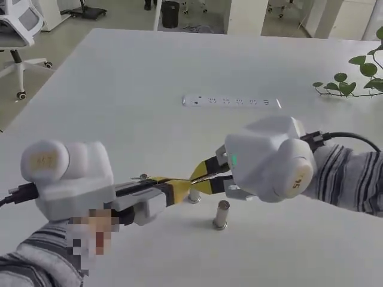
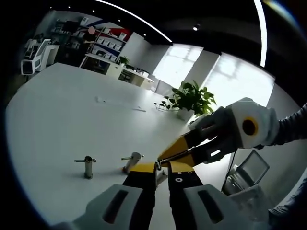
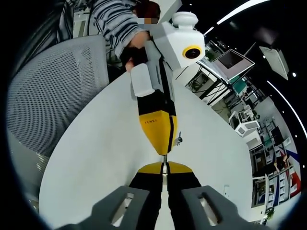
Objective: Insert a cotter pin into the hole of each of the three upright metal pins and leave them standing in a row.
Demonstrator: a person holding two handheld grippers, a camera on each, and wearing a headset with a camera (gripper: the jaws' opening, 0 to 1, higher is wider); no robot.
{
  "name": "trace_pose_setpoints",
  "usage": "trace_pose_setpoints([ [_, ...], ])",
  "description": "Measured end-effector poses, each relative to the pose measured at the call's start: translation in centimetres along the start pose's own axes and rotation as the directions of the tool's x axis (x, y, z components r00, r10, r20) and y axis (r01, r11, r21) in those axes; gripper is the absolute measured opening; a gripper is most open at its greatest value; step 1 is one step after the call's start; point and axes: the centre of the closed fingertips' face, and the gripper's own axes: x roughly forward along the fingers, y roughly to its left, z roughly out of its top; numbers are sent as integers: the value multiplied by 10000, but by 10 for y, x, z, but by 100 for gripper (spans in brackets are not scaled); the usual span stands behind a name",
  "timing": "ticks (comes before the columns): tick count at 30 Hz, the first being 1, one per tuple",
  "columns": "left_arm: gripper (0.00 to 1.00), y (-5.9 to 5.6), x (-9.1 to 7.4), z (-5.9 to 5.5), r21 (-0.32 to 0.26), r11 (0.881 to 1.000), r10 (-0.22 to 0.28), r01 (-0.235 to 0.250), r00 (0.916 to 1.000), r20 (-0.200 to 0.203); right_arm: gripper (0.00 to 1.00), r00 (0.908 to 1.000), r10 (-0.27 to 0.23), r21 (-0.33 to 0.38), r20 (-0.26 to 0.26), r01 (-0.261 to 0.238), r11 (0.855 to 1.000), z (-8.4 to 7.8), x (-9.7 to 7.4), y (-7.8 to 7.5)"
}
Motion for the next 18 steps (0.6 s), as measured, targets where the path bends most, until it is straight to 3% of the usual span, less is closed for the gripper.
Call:
trace_pose_setpoints([
  [8, 0, 3, -3, -1, -290, 9996, -15, 16, 10000, 10, 0, 10000, -3, -3, 54, 3, 10000, 4, -1, 2],
  [12, 0, 2, -4, 2, 259, 9997, 10, -14, 9999, 129, 0, 9999, -95, 253, 96, 93, 9996, 5, -1, 0],
  [18, 0, 1, -6, 4, 759, 9971, -82, 64, 9997, 241, 0, 9988, -120, 1639, 483, 39, 9865, 7, -3, -3],
])
